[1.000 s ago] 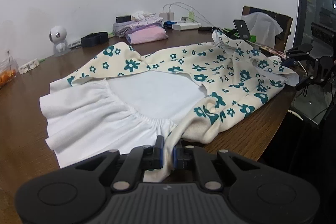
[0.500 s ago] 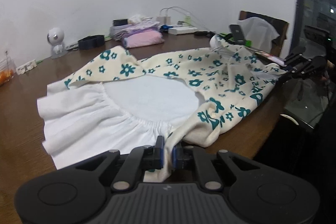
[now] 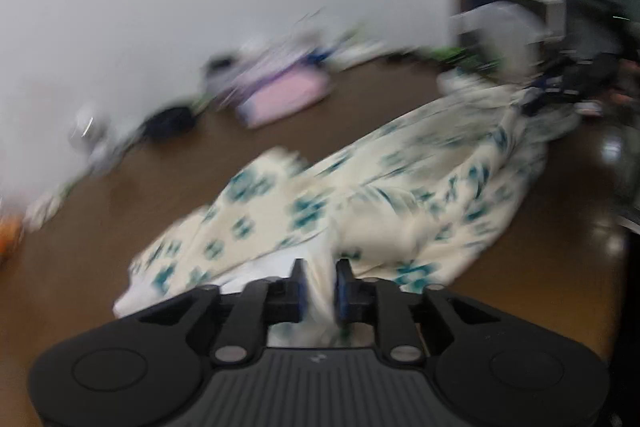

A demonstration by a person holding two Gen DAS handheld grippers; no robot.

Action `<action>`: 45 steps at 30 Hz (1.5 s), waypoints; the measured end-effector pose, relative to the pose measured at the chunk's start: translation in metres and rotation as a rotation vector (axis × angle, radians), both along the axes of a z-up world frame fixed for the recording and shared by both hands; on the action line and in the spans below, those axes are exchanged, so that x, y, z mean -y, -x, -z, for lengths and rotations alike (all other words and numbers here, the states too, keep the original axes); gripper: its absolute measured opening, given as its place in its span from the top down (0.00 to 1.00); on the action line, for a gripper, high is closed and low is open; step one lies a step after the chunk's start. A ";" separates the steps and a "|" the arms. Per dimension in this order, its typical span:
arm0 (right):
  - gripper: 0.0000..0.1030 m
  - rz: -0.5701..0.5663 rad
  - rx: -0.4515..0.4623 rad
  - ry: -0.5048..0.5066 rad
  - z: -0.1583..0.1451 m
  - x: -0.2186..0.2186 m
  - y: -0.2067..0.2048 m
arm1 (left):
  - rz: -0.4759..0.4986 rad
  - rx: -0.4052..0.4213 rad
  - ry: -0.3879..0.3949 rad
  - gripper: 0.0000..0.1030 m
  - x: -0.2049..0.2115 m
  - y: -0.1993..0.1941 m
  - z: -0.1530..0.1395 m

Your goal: Fold clothes

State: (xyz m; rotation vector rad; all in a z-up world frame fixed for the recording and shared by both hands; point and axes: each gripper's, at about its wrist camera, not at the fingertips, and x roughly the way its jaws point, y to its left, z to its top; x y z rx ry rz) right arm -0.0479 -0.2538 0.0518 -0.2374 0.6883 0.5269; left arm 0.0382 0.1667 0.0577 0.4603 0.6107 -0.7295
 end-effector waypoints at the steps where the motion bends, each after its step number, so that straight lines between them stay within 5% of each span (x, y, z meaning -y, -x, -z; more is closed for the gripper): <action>1: 0.76 0.050 0.005 0.027 0.005 -0.004 -0.010 | -0.026 -0.018 0.006 0.81 -0.003 -0.005 0.003; 3: 0.57 0.117 0.023 0.065 0.009 -0.006 -0.019 | -0.057 -0.029 0.080 0.70 -0.025 -0.003 0.000; 5: 0.49 0.134 0.075 0.074 0.004 -0.002 -0.011 | -0.093 -0.038 0.115 0.52 -0.043 0.005 -0.001; 7: 0.38 0.142 0.123 0.035 -0.006 0.010 0.007 | -0.130 -0.048 0.150 0.51 -0.060 0.013 -0.002; 12: 0.36 0.167 0.063 -0.060 0.004 0.022 0.023 | -0.206 -0.086 0.167 0.49 -0.059 0.004 0.012; 14: 0.43 0.205 0.039 -0.053 0.016 0.020 0.021 | -0.246 -0.105 0.196 0.49 -0.058 -0.004 0.016; 19: 0.79 0.269 0.027 -0.143 0.031 0.025 0.023 | -0.345 -0.142 0.273 0.50 -0.061 -0.014 0.019; 21: 0.90 0.273 0.042 -0.167 0.032 0.025 0.028 | -0.378 -0.121 0.263 0.67 -0.060 -0.010 0.019; 23: 0.91 0.257 0.043 -0.211 0.029 0.029 0.032 | -0.390 -0.109 0.268 0.95 -0.061 -0.002 0.016; 30: 0.93 0.120 -0.022 -0.289 0.007 0.050 0.044 | -0.366 -0.005 0.288 0.98 -0.070 0.047 -0.005; 34: 0.93 0.132 -0.056 -0.217 0.001 0.056 0.036 | -0.367 -0.068 0.244 0.98 -0.077 0.053 0.011; 37: 0.86 0.167 -0.098 -0.095 0.011 0.046 0.026 | -0.360 -0.046 0.248 0.89 -0.076 0.061 0.004; 39: 0.75 0.150 -0.047 -0.058 0.006 0.037 0.032 | -0.369 -0.030 0.283 0.72 -0.080 0.063 -0.007; 41: 0.60 0.135 0.020 -0.091 -0.004 0.033 0.040 | -0.347 -0.001 0.295 0.57 -0.075 0.061 -0.017; 45: 0.60 0.214 0.097 -0.198 -0.014 0.019 0.028 | -0.350 -0.004 0.207 0.46 -0.035 0.033 -0.006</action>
